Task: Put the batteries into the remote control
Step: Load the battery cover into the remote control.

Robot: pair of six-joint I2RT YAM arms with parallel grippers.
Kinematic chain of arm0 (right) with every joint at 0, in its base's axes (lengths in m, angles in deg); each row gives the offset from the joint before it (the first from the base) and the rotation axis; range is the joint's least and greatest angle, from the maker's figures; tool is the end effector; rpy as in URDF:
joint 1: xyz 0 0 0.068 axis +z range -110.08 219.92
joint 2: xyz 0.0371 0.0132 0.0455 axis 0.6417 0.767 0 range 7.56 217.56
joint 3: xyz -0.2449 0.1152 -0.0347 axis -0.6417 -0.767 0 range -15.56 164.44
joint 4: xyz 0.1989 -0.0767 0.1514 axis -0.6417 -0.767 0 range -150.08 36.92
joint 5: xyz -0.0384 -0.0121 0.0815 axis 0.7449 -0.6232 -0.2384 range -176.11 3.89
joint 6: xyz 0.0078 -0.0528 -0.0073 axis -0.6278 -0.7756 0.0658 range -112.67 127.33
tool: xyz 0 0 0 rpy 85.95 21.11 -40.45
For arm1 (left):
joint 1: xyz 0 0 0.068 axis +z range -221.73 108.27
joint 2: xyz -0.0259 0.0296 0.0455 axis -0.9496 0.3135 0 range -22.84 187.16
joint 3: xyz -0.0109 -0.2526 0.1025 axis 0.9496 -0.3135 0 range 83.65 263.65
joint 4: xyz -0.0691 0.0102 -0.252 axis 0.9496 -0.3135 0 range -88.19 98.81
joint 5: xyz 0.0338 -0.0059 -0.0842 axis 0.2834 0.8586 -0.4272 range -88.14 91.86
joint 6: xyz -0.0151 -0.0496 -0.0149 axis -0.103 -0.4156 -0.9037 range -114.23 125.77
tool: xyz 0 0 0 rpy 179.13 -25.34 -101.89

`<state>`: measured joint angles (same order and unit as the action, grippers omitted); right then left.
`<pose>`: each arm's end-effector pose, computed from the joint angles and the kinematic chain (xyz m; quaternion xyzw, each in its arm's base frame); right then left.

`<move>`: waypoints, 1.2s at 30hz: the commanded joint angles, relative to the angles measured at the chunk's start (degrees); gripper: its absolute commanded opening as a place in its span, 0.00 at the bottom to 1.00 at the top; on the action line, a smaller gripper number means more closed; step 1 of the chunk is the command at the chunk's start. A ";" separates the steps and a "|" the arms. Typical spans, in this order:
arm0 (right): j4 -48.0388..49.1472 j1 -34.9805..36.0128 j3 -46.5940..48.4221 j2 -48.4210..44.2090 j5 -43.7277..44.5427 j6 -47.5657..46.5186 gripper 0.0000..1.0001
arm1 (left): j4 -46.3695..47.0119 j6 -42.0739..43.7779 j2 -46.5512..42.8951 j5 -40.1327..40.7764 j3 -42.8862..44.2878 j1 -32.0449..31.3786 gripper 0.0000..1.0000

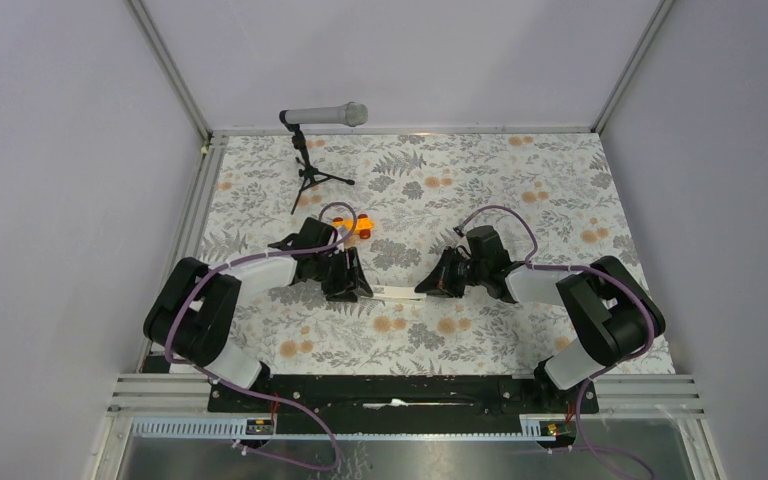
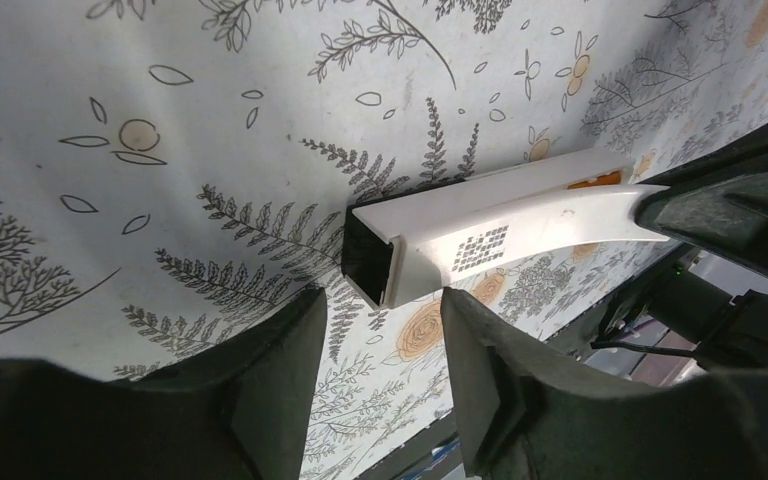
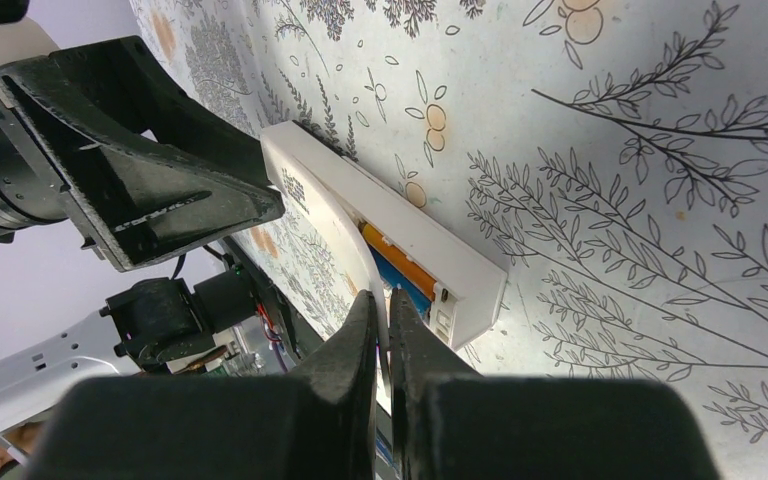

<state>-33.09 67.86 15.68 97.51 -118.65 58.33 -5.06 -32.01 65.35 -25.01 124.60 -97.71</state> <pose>0.2379 0.1479 0.1343 0.0541 0.8722 0.4591 0.1602 0.2385 -0.1343 0.1456 -0.0391 0.9428 -0.3193 0.0873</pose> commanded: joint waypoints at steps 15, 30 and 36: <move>-4.35 -0.61 -1.19 0.19 4.25 -2.55 0.00 | 6.40 -3.97 -0.31 4.24 -1.55 -0.11 0.55; -5.88 -0.61 -0.52 -0.38 4.35 -2.48 0.01 | -5.82 1.51 4.40 9.66 0.05 -2.98 0.46; -9.64 -1.02 0.73 -3.01 5.17 -2.66 0.24 | -8.26 1.65 7.89 11.11 1.29 -2.95 0.43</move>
<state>-34.89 67.62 15.44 96.66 -118.08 58.05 -5.26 -33.15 68.17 -20.93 127.48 -99.79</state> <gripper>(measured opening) 0.182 0.444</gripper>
